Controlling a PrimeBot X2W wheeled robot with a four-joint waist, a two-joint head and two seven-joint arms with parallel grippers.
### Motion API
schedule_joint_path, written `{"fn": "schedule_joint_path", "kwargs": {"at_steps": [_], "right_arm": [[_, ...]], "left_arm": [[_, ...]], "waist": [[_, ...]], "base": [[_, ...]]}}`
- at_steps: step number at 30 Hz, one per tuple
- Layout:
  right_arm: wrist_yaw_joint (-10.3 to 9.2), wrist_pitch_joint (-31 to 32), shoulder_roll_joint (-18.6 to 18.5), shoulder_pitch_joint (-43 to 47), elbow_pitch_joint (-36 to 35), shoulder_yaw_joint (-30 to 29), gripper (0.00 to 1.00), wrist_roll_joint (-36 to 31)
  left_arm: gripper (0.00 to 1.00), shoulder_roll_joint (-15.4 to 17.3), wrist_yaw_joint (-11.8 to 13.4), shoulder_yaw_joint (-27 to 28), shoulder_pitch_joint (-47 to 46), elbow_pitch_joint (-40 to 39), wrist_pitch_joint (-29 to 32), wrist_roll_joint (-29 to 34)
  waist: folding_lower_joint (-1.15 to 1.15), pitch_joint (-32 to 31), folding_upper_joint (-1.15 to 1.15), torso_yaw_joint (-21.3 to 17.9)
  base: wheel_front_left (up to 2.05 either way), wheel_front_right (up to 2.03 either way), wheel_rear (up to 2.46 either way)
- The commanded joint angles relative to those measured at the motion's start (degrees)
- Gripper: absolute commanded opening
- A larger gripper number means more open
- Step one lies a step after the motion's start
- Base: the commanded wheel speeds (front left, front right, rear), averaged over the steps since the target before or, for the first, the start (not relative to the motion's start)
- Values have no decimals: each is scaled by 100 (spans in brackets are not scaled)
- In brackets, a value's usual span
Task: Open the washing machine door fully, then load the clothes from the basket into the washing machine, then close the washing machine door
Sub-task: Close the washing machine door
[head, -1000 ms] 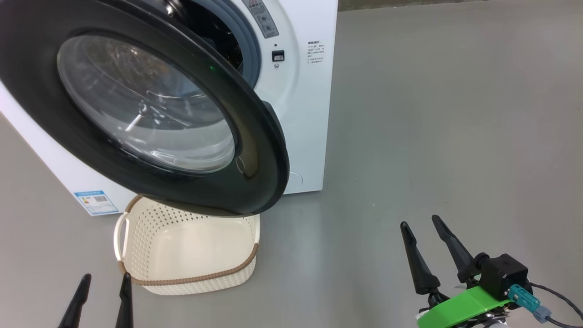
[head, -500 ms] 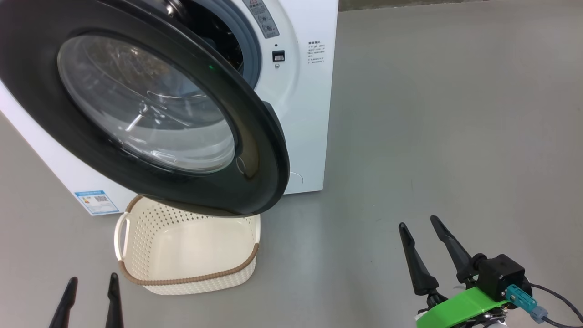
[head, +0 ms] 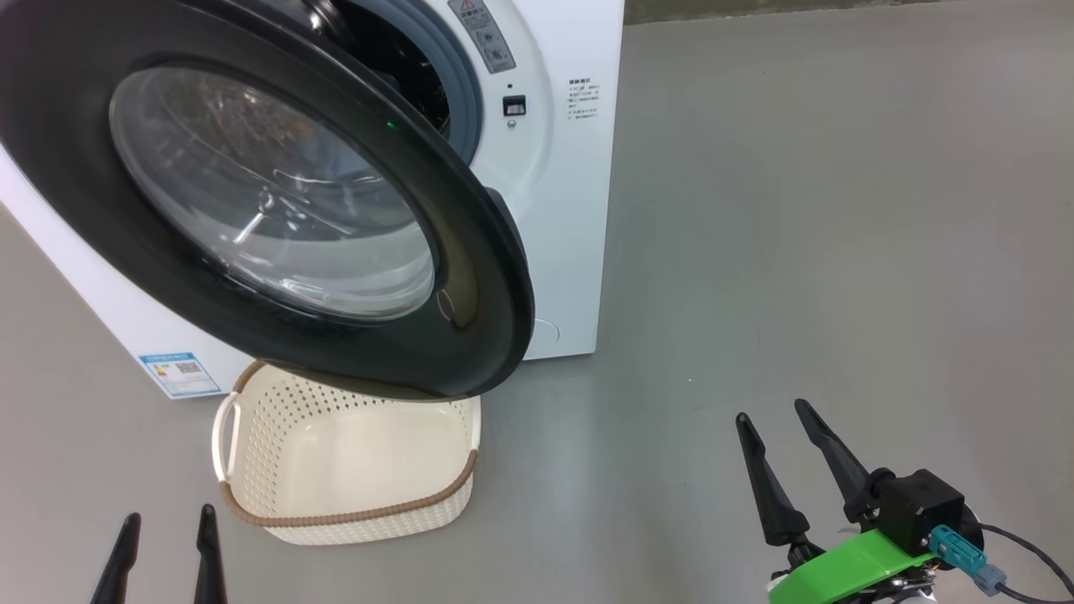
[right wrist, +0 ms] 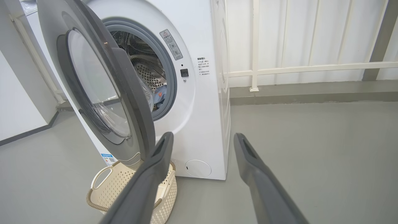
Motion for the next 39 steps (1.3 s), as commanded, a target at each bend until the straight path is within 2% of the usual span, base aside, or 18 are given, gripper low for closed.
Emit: {"fn": "schedule_joint_path", "kwargs": {"at_steps": [1,17,18,19,20,28,33,39], "right_arm": [[16,-32,13,-58,-146,127,100,-18],[16,-32,13,-74,-130,72,99,53],[16,-32,13,-73,-128,67,86,52],[16,-32,13,-70,-125,64,48,57],[16,-32,13,-68,-121,58,0,62],[16,-32,13,-128,-313,-53,0,210],[16,-32,13,-250,-868,-109,0,345],[16,-32,13,-559,-2038,192,0,466]], "left_arm": [[100,32,8,167,-211,-108,-36,18],[100,25,-76,179,-274,-163,-36,29],[100,24,-77,180,-275,-162,-36,27],[100,24,-79,180,-275,-161,-36,25],[100,23,-82,178,-275,-161,-36,23],[100,20,-86,178,-261,-138,-36,-17],[100,19,-89,194,-247,-149,-36,-30],[100,18,-83,127,-288,-108,-36,-91]], "waist": [[0,-3,0,1],[0,50,0,21],[0,48,0,24],[0,47,0,26],[0,45,0,29],[0,22,0,42],[0,48,0,26],[0,63,0,64]], "base": [[0,0,0],[0,0,0],[0,0,0],[0,0,0],[0,0,0],[0,0,0],[0,0,0],[0,0,0]]}}
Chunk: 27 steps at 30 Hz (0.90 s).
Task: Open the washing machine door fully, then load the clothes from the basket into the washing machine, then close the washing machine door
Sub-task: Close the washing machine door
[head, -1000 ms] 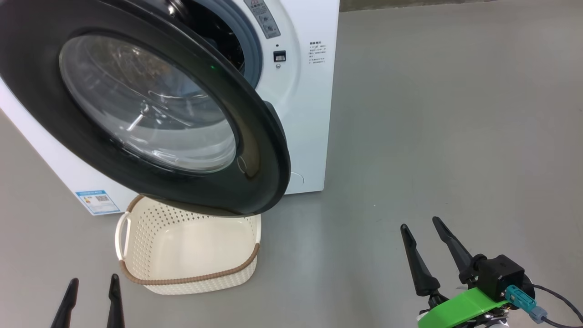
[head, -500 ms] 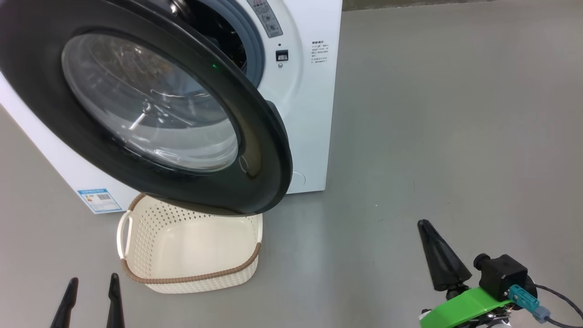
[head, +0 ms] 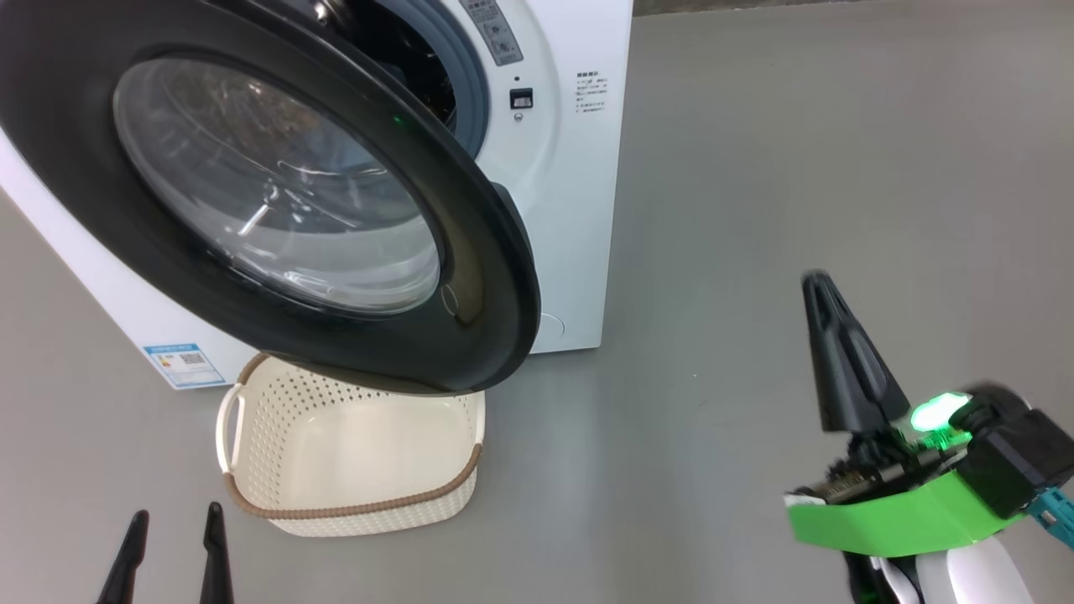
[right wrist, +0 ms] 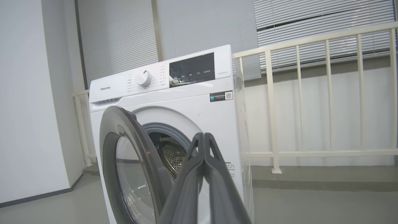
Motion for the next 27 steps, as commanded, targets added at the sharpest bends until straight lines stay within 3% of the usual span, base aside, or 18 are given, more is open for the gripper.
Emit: {"fn": "schedule_joint_path", "kwargs": {"at_steps": [1,6,12,19,27], "right_arm": [[16,-26,15,-295,-355,296,0,110],[16,-26,-127,-699,-1063,1076,0,136],[16,-26,-517,-1253,-1278,2359,0,204],[16,-2,-861,-1725,-375,3597,0,490],[16,115,-942,-2102,576,4045,0,622]], "left_arm": [[100,33,-17,162,-273,-98,-36,-53],[100,33,-6,66,-307,-53,-36,-138],[100,33,5,-65,-401,-30,-36,-219],[100,33,7,-249,-564,8,-36,-307],[100,33,24,-503,-887,-64,-36,-455]], "waist": [[0,6,0,16],[0,44,0,114],[0,145,0,302],[0,328,0,587],[0,845,0,989]], "base": [[0,0,0],[0,0,0],[0,0,0],[0,0,0],[0,0,0]]}}
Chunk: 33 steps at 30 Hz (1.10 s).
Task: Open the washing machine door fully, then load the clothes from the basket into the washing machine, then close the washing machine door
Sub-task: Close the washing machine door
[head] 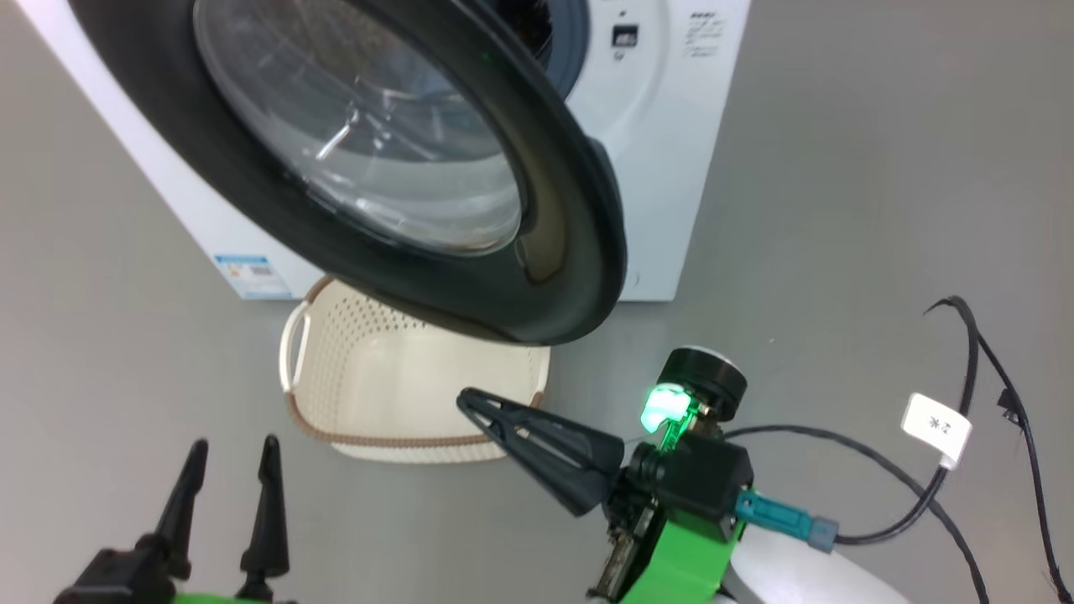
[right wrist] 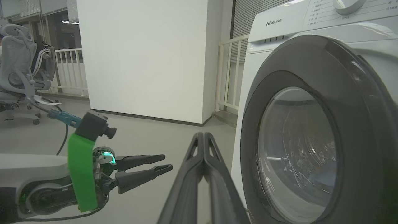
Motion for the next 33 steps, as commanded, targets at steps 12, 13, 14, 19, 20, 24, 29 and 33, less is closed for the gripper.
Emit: {"fn": "schedule_joint_path", "kwargs": {"at_steps": [12,13,14,19,20,24,29,33], "right_arm": [[9,-56,97,-355,518,-800,0,-360],[9,-63,80,-402,549,-863,0,-394],[9,-69,67,-450,579,-925,0,-418],[9,-97,64,-660,726,-1264,0,-502],[9,-103,82,-691,748,-1335,0,-518],[9,-118,158,-780,822,-1577,0,-599],[9,-130,264,-811,827,-1810,0,-651],[9,-132,327,-840,772,-1973,0,-701]], "left_arm": [[100,46,-17,-162,-895,-166,-36,-222],[100,46,-23,-182,-950,-151,-36,-230],[100,46,-30,-202,-1004,-134,-36,-237],[100,46,-55,-279,-1237,-83,-36,-279],[100,46,-61,-287,-1269,-80,-36,-286],[100,46,-89,-291,-1370,-60,-36,-296],[100,46,-121,-277,-1470,-23,-36,-291],[100,46,-143,-284,-1532,-9,-36,-300]], "waist": [[0,1165,0,690],[0,1231,0,703],[0,1291,0,714],[0,1535,0,744],[0,1577,0,743],[0,1728,0,732],[0,1833,0,711],[0,1901,0,693]], "base": [[0,0,0],[0,0,0],[0,0,0],[0,0,0],[0,0,0],[0,0,0],[0,0,0],[0,0,0]]}}
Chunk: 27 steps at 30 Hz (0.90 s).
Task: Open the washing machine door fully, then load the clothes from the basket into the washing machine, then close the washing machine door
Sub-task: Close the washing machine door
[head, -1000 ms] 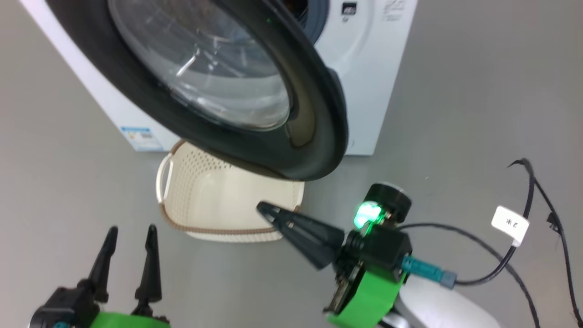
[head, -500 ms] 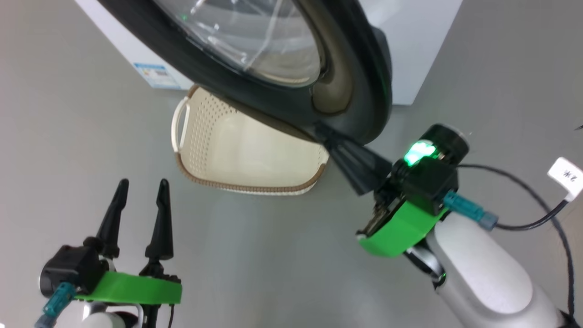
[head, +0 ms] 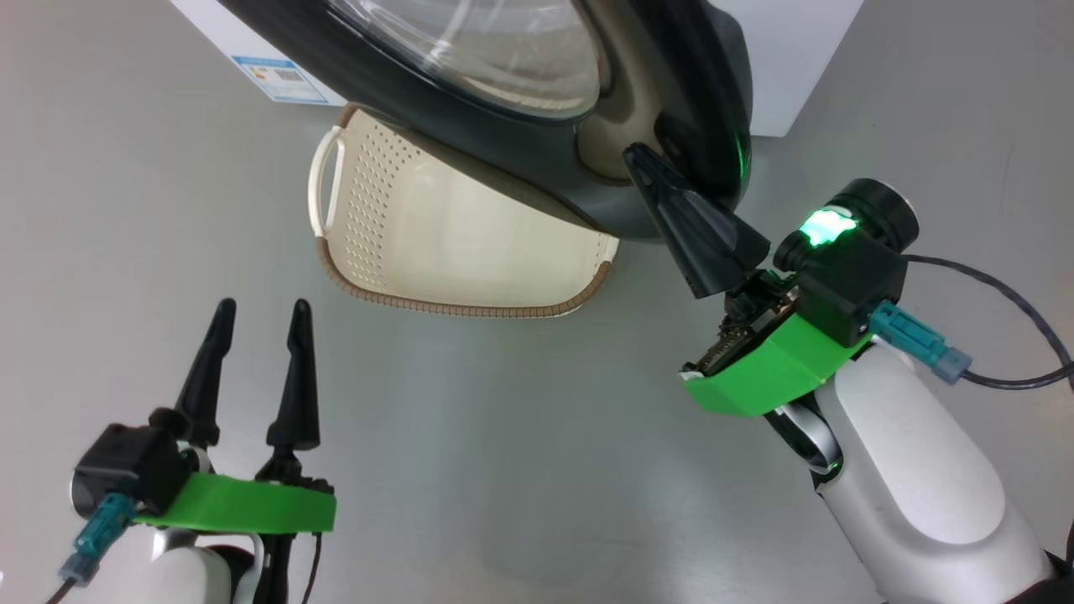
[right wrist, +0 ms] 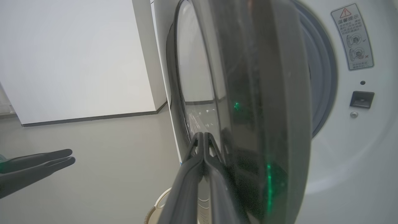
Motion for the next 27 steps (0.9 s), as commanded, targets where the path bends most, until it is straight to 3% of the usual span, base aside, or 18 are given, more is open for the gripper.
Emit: {"fn": "schedule_joint_path", "kwargs": {"at_steps": [1,27], "right_arm": [[9,-25,140,-6,-174,39,0,-33],[9,-27,260,-1194,-23,-973,0,-360]], "left_arm": [[100,98,-37,191,-115,-103,-36,-16],[100,98,-118,78,-503,-87,-36,-85]], "waist": [[0,30,0,-8],[0,708,0,-11]], "base": [[0,0,0],[0,0,0]]}}
